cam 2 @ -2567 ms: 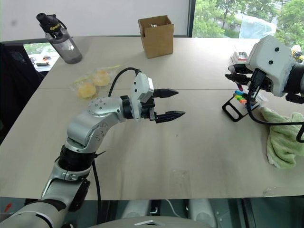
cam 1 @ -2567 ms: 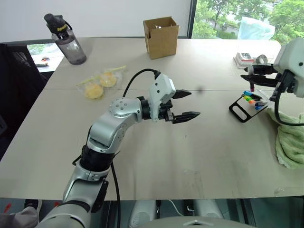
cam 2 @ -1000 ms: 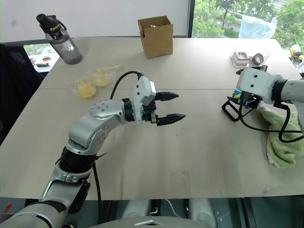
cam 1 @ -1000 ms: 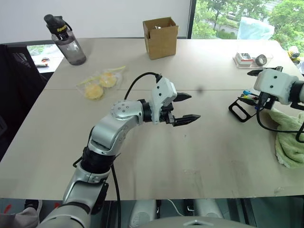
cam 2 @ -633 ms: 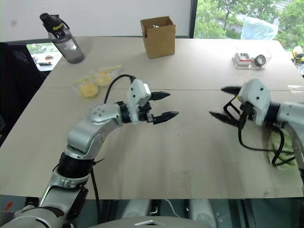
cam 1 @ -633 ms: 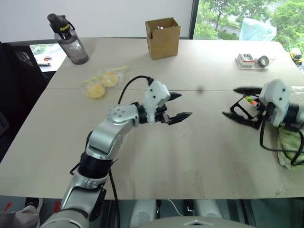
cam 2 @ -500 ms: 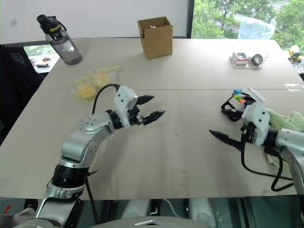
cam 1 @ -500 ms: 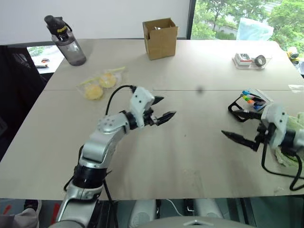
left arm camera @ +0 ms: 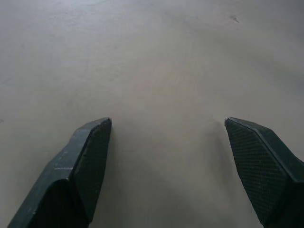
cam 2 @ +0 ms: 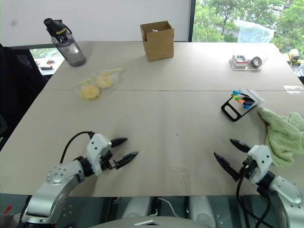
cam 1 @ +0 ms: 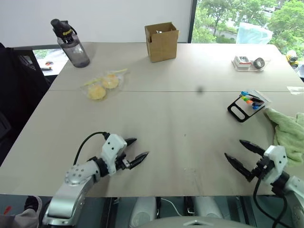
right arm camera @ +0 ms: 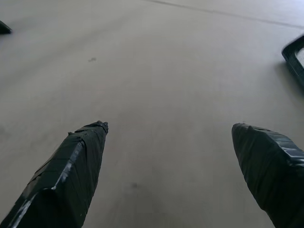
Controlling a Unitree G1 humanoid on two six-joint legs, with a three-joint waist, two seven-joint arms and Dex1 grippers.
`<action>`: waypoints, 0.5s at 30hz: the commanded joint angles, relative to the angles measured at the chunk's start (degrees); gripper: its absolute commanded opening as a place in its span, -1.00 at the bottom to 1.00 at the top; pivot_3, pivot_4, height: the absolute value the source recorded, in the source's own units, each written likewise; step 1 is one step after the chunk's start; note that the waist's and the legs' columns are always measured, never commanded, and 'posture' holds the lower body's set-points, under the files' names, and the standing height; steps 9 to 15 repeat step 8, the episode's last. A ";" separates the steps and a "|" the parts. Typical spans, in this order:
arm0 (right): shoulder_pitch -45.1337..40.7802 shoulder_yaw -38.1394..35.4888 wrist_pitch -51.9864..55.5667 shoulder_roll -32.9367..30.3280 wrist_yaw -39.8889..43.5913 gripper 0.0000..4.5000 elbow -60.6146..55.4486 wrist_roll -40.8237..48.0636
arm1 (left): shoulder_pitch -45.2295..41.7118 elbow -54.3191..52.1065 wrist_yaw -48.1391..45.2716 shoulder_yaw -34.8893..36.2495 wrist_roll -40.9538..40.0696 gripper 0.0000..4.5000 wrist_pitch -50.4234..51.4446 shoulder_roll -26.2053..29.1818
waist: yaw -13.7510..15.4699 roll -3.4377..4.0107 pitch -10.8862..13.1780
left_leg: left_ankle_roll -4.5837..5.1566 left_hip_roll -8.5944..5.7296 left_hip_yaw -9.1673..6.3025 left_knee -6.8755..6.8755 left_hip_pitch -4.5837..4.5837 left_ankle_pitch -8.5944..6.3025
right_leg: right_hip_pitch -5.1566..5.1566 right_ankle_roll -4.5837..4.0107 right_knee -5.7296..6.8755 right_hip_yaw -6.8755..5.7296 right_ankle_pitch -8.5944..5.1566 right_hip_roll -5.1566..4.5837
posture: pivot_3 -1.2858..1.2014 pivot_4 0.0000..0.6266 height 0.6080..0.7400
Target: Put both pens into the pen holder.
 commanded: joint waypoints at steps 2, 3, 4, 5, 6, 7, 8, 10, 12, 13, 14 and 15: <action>0.39 -1.13 -3.74 -0.61 1.11 0.98 1.66 0.41 | 1.36 -3.13 1.49 0.51 -0.57 0.75 -1.47 -1.29 | -0.03 0.01 0.00 | 0.00 0.00 0.01 0.00 0.02 0.00 | 0.00 0.02 0.00 0.00 -0.01 0.01 | 0.03 -0.52 0.93; 0.44 -1.07 -4.18 -0.75 1.36 0.98 2.22 0.43 | 1.58 -3.54 1.80 0.50 -0.54 0.75 -1.50 -1.52 | -0.03 0.01 0.00 | 0.00 0.00 0.01 0.00 0.03 0.00 | 0.00 0.05 0.01 -0.01 -0.03 0.01 | 0.03 -0.52 0.93; 0.45 -0.89 -4.63 -0.93 1.64 0.98 2.74 0.28 | 1.75 -3.87 2.07 0.47 -0.49 0.75 -1.49 -1.68 | -0.02 0.00 0.00 | 0.00 0.01 0.00 0.00 0.03 0.00 | 0.00 0.11 0.01 -0.01 -0.07 0.02 | 0.03 -0.52 0.93; 0.39 -0.66 -4.99 -1.06 1.95 0.98 3.20 0.20 | 1.90 -4.19 2.48 0.46 -0.09 0.75 -1.81 -1.84 | -0.01 0.01 0.00 | 0.00 0.02 0.00 0.00 0.02 0.00 | 0.00 0.12 0.01 -0.02 -0.07 0.03 | 0.03 -0.52 0.93; 0.21 -0.44 -5.28 -1.09 2.04 0.98 3.58 0.11 | 1.97 -4.34 2.72 0.51 0.20 0.75 -2.14 -1.92 | -0.01 0.01 0.00 | 0.00 0.02 -0.01 0.00 0.02 0.00 | -0.01 0.12 0.01 -0.02 -0.07 0.03 | 0.03 -0.52 0.93; -0.26 -0.28 -5.42 -1.06 2.11 0.98 4.13 0.19 | 2.01 -4.47 2.89 0.54 0.29 0.75 -2.24 -1.96 | -0.01 0.01 0.00 | 0.00 0.02 -0.01 0.00 0.02 0.00 | -0.01 0.10 0.01 -0.02 -0.06 0.04 | 0.03 -0.52 0.93; -0.59 -0.19 -5.51 -1.03 2.13 0.98 4.50 0.27 | 2.04 -4.53 3.00 0.55 0.29 0.75 -2.30 -1.95 | -0.01 0.01 0.00 | 0.00 0.02 -0.01 0.00 0.00 0.00 | -0.01 0.07 0.01 -0.02 -0.04 0.04 | 0.03 -0.52 0.93; -0.59 -0.19 -5.51 -1.03 2.13 0.98 4.50 0.27 | 2.04 -4.53 3.00 0.55 0.29 0.75 -2.30 -1.95 | -0.01 0.01 0.00 | 0.00 0.02 -0.01 0.00 0.00 0.00 | -0.01 0.07 0.01 -0.02 -0.04 0.04 | 0.03 -0.52 0.93; -0.59 -0.19 -5.51 -1.03 2.13 0.98 4.50 0.27 | 2.04 -4.53 3.00 0.55 0.29 0.75 -2.30 -1.95 | -0.01 0.01 0.00 | 0.00 0.02 -0.01 0.00 0.00 0.00 | -0.01 0.07 0.01 -0.02 -0.04 0.04 | 0.03 -0.52 0.93; -0.59 -0.19 -5.51 -1.03 2.13 0.98 4.50 0.27 | 2.04 -4.53 3.00 0.55 0.29 0.75 -2.30 -1.95 | -0.01 0.01 0.00 | 0.00 0.02 -0.01 0.00 0.00 0.00 | -0.01 0.07 0.01 -0.02 -0.04 0.04 | 0.03 -0.52 0.93; -0.59 -0.19 -5.51 -1.03 2.13 0.98 4.50 0.27 | 2.04 -4.53 3.00 0.55 0.29 0.75 -2.30 -1.95 | -0.01 0.01 0.00 | 0.00 0.02 -0.01 0.00 0.00 0.00 | -0.01 0.07 0.01 -0.02 -0.04 0.04 | 0.03 -0.52 0.93; -0.59 -0.19 -5.51 -1.03 2.13 0.98 4.50 0.27 | 2.04 -4.53 3.00 0.55 0.29 0.75 -2.30 -1.95 | -0.01 0.01 0.00 | 0.00 0.02 -0.01 0.00 0.00 0.00 | -0.01 0.07 0.01 -0.02 -0.04 0.04 | 0.03 -0.52 0.93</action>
